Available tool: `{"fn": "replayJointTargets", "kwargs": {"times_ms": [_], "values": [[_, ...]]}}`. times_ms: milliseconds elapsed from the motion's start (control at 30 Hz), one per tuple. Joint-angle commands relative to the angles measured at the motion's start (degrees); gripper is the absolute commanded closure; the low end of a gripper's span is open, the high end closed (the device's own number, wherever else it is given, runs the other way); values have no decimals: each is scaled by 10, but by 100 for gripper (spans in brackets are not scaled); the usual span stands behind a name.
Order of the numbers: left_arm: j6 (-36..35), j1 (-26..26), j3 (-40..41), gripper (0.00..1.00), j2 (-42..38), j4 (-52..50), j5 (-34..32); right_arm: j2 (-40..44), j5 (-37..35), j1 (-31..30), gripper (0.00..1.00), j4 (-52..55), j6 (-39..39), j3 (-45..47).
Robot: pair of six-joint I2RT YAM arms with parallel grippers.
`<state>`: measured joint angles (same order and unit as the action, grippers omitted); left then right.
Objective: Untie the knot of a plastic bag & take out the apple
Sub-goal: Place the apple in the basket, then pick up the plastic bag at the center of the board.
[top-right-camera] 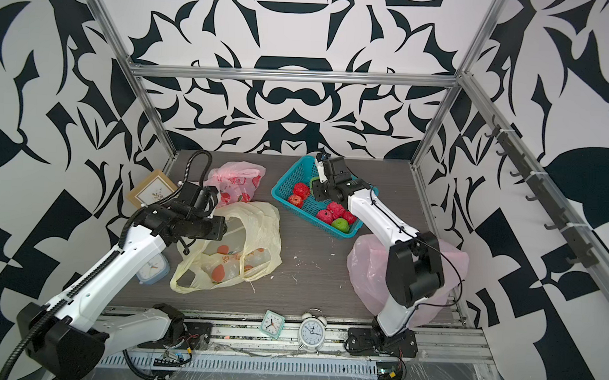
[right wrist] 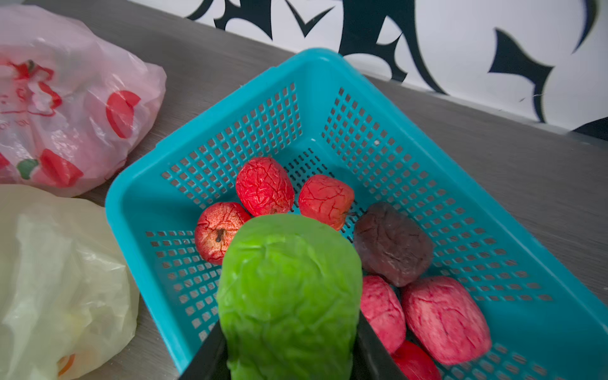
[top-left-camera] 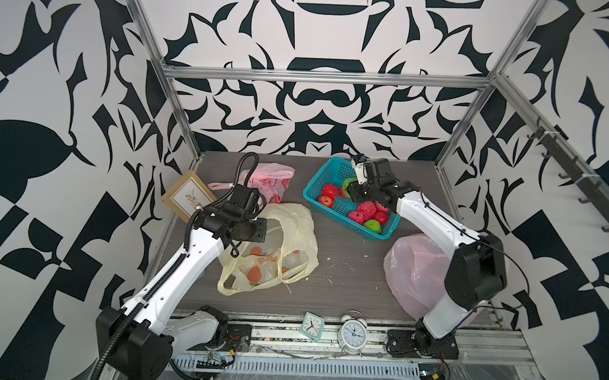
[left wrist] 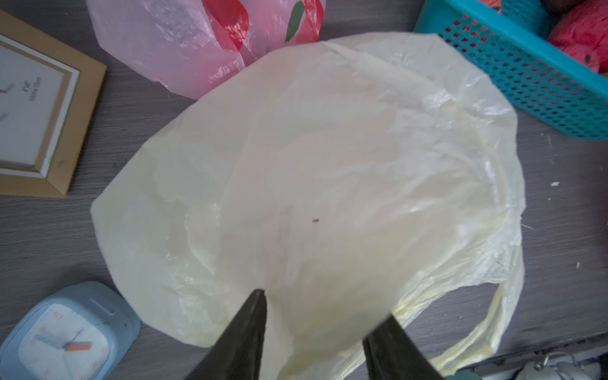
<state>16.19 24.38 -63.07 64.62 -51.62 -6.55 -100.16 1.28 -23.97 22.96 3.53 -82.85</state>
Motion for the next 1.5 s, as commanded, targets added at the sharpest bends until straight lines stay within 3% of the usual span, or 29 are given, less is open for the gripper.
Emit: {"fn": "replayJointTargets", "kwargs": {"times_ms": [0, 167, 400, 467, 533, 600, 733, 833, 1000, 1467], "values": [[4, -3, -28, 49, -37, 5, -13, -26, 32, 0, 78, 44, 7, -48], [2, -2, -32, 50, -68, 28, -58, -88, 29, 1, 78, 94, 4, -91], [-23, -5, -9, 39, -57, 116, -110, -136, 17, 1, 76, 126, -5, -116], [-25, -6, -12, 39, -36, 140, -100, -141, 10, 1, 67, 130, -10, -119], [-25, -6, -20, 39, -14, 153, -86, -140, 6, 1, 52, 133, -11, -121], [-27, -6, -22, 39, 6, 168, -86, -129, 4, 1, 43, 132, -11, -116], [-40, -24, -21, 39, 41, 207, -109, -79, 18, 1, 37, 105, -5, -97], [-39, -73, -37, 46, 79, 222, -86, -41, 34, 1, 37, 87, 4, -82], [-51, -138, -90, 44, 197, 240, -60, 24, 56, 1, 37, 56, 25, -36], [-84, -186, -247, 39, 391, 245, 14, 150, 83, 1, 37, 10, 47, 53]]}}
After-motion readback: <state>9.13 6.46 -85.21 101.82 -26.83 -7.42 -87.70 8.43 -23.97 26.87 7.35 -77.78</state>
